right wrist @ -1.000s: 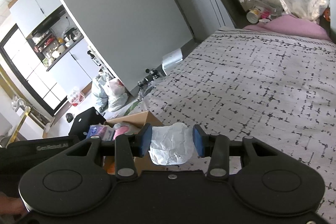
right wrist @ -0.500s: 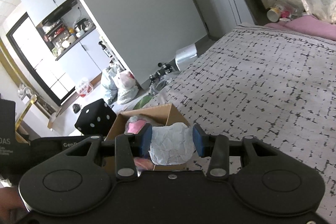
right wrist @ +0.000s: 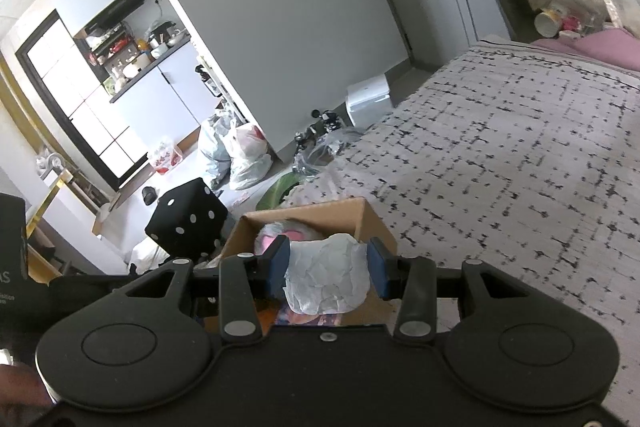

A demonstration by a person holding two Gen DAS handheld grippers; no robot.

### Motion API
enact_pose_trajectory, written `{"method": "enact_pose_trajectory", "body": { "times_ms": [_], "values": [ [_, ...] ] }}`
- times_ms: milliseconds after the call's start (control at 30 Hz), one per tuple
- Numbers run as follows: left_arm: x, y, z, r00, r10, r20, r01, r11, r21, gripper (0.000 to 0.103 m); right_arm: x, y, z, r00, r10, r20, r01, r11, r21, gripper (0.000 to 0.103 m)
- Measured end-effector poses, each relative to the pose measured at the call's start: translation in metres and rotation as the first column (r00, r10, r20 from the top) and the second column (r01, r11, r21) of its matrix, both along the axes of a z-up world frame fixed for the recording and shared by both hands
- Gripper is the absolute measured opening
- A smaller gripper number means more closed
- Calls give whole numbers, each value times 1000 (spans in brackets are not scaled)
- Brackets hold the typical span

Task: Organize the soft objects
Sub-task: 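Carry both items over the box and release them inside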

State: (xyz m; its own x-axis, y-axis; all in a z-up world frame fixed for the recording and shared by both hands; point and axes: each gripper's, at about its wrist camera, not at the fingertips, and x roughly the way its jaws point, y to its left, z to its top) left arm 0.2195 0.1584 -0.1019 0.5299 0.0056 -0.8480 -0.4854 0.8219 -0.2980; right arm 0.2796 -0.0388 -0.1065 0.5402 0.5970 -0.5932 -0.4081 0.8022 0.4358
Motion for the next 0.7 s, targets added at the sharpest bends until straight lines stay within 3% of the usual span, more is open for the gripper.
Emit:
{"method": "enact_pose_trajectory", "body": {
  "times_ms": [100,167,233,700],
  "values": [
    [-1,7,1,1000,0,-12,0,1000,10,66,1,8,1,999,36,-1,-36,998,51,45],
    [-2,11,3,1000,-5,-10,5,1000,5,67,0,12,2,999,42,-4,-42,998,53,65],
    [-3,14,5,1000,-6,-11,6,1000,-2,69,-2,11,4,999,33,-8,-33,998,51,76],
    [-15,1,22,999,-36,-1,36,998,55,83,-6,-17,3,996,-62,-65,65,997,40,76]
  ]
}}
